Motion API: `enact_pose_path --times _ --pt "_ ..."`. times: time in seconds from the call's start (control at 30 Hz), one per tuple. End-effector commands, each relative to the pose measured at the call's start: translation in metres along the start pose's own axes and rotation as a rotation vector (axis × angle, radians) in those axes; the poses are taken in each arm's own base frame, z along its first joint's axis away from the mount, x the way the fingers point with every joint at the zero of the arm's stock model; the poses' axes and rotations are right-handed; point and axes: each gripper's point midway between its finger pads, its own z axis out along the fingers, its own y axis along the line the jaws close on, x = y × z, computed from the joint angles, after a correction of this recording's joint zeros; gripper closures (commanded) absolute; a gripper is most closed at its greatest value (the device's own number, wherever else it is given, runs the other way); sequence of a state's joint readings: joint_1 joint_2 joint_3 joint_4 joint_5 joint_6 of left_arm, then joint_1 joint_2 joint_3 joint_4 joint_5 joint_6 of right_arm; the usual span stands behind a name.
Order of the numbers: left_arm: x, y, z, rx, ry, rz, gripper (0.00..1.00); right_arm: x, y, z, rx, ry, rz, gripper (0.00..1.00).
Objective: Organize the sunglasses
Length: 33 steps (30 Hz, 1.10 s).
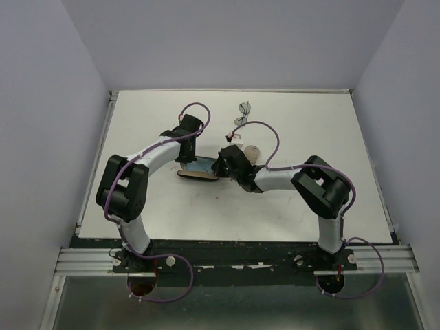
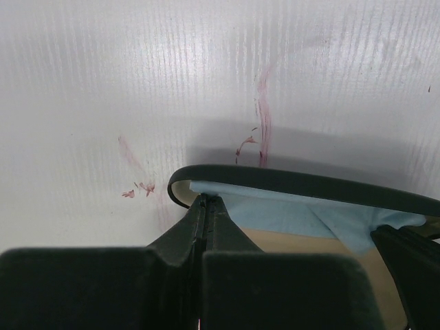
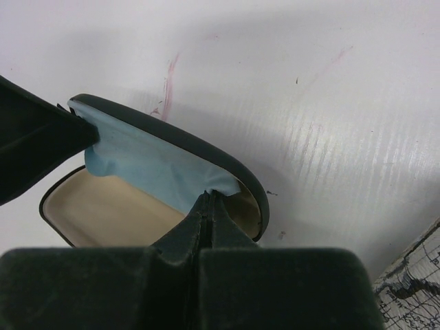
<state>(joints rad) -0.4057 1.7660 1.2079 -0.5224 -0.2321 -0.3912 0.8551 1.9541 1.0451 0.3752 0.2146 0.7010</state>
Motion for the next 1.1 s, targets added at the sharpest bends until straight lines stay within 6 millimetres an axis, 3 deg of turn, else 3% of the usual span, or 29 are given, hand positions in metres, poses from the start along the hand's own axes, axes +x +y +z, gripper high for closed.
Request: enact_pose_path --times 0.0,0.2,0.57,0.67,0.73,0.97,1.07 --pt "-0.004 0.004 0.002 -0.025 0.005 -0.017 1.00 -0.004 -0.013 0.006 0.047 -0.051 0.030 0.99" --pt "0.003 0.004 -0.002 -0.022 0.026 -0.025 0.97 -0.014 -0.012 0.004 0.048 -0.090 0.016 0.98" --pt "-0.003 0.005 -0.019 -0.019 0.027 -0.057 0.88 -0.028 -0.009 -0.009 0.040 -0.123 -0.018 0.81" --pt "-0.004 0.004 -0.028 -0.006 0.022 -0.068 0.75 -0.031 -0.013 -0.014 0.063 -0.129 -0.032 0.72" --pt "-0.004 0.004 -0.032 -0.006 0.020 -0.074 0.64 -0.032 -0.014 -0.016 0.069 -0.128 -0.038 0.71" --pt "-0.005 0.011 -0.038 -0.036 0.023 -0.096 0.65 -0.042 0.004 -0.030 0.002 -0.123 -0.053 0.72" --pt "-0.006 -0.015 -0.041 0.120 0.004 -0.092 0.70 -0.033 0.013 -0.026 -0.048 -0.080 -0.063 0.76"
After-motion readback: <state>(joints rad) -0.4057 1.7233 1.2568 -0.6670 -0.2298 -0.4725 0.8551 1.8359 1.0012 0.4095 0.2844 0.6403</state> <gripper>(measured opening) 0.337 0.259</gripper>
